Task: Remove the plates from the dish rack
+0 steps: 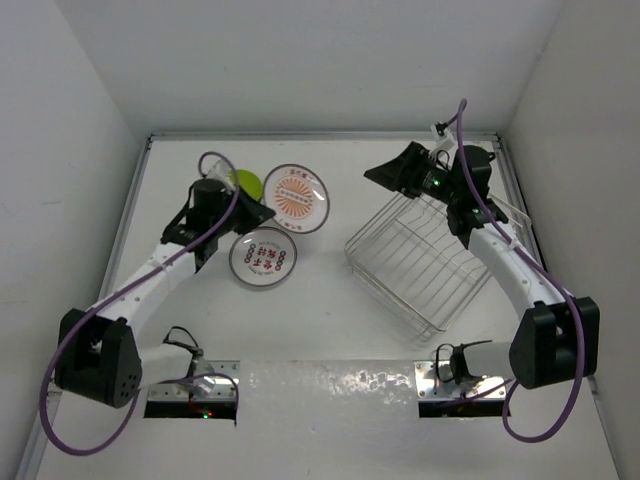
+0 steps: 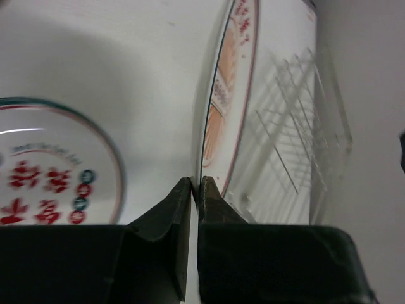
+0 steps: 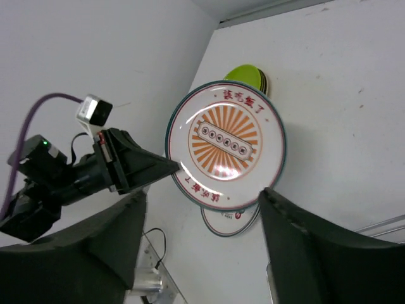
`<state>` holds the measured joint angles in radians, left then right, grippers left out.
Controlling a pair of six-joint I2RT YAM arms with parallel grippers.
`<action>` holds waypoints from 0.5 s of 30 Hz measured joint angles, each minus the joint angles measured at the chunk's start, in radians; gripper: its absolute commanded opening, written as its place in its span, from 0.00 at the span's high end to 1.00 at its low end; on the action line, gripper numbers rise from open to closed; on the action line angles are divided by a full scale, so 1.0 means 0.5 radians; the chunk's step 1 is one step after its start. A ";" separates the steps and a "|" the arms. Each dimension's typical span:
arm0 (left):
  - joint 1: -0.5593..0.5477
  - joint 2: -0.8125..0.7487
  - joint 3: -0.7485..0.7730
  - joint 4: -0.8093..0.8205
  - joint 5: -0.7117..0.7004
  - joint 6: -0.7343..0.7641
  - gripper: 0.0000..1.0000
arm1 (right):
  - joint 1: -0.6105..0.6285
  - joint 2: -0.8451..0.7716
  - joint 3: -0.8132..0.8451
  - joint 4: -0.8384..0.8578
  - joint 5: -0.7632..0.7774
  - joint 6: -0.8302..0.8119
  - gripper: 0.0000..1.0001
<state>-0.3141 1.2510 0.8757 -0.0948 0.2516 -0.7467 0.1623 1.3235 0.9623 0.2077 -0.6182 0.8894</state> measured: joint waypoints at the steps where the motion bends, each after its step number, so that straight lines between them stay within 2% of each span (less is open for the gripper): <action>1: 0.053 -0.052 -0.081 -0.015 -0.039 -0.019 1.00 | 0.001 0.004 0.000 -0.009 -0.001 -0.006 0.18; 2: 0.116 -0.116 -0.174 -0.027 -0.086 -0.046 1.00 | 0.001 0.006 0.000 -0.025 0.001 -0.024 0.08; 7: 0.277 -0.417 -0.466 -0.153 -0.264 -0.124 1.00 | 0.000 0.012 0.000 -0.183 0.056 -0.124 0.06; 15: 0.333 -0.641 -0.758 -0.198 -0.271 -0.149 1.00 | 0.000 0.010 0.006 -0.489 0.203 -0.339 0.06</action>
<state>-0.1474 0.9306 0.4969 -0.1936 0.1162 -0.8211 0.1623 1.3285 0.9653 -0.0368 -0.5167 0.7200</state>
